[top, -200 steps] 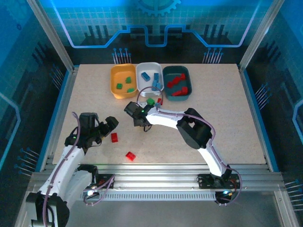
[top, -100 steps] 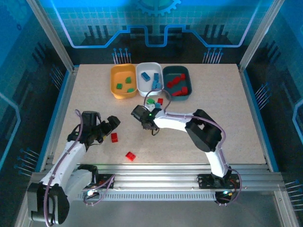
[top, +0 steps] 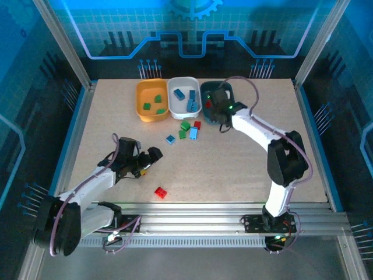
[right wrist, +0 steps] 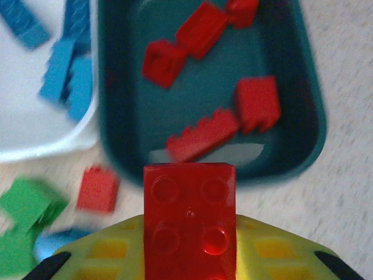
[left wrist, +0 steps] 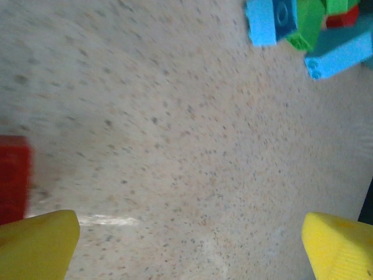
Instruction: Sort the legos into containers by color
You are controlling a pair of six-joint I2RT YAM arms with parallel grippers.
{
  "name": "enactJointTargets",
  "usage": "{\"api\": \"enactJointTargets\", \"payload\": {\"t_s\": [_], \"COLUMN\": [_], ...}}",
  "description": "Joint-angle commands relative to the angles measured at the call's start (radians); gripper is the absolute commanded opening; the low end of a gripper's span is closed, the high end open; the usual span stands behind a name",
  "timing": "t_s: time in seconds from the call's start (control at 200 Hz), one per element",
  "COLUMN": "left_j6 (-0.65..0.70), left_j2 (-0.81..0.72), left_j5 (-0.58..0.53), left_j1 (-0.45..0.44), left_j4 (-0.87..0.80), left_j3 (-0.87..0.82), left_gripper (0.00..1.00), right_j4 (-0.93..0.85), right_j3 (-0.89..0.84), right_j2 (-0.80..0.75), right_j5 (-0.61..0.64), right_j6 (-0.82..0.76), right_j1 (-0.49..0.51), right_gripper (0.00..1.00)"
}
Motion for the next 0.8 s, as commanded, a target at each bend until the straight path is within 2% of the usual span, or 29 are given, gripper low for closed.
{"api": "enactJointTargets", "payload": {"t_s": [0.0, 0.25, 0.35, 0.43, 0.505, 0.58, 0.635, 0.795], "left_j6": [-0.032, -0.028, -0.021, -0.015, -0.008, -0.004, 0.001, 0.008], "left_j2": [0.038, 0.028, 0.015, 0.007, 0.002, -0.002, -0.003, -0.044], "left_j5": [0.012, 0.001, -0.001, -0.004, -0.008, -0.015, -0.019, -0.08], "left_j1": [-0.047, -0.075, -0.076, -0.076, -0.076, -0.076, -0.075, -0.067], "left_j4": [0.06, 0.041, 0.026, 0.011, -0.002, -0.011, -0.022, -0.081], "left_j3": [0.014, 0.02, 0.025, 0.032, 0.039, 0.043, 0.052, 0.075], "left_gripper": [0.99, 0.99, 0.99, 0.99, 0.99, 0.99, 0.99, 0.99], "right_j4": [-0.097, -0.242, -0.262, -0.271, -0.269, -0.273, -0.277, -0.18], "right_j3": [0.17, 0.499, 0.558, 0.587, 0.594, 0.604, 0.6, 0.405], "right_j2": [0.135, 0.362, 0.409, 0.425, 0.428, 0.429, 0.414, 0.235], "right_j5": [-0.126, -0.188, -0.2, -0.203, -0.207, -0.207, -0.21, -0.181], "right_j6": [-0.088, -0.119, -0.12, -0.124, -0.124, -0.121, -0.118, -0.111], "right_j1": [-0.069, -0.156, -0.167, -0.168, -0.167, -0.168, -0.168, -0.126], "right_gripper": [0.32, 0.38, 0.4, 0.47, 0.48, 0.55, 0.56, 0.56]}}
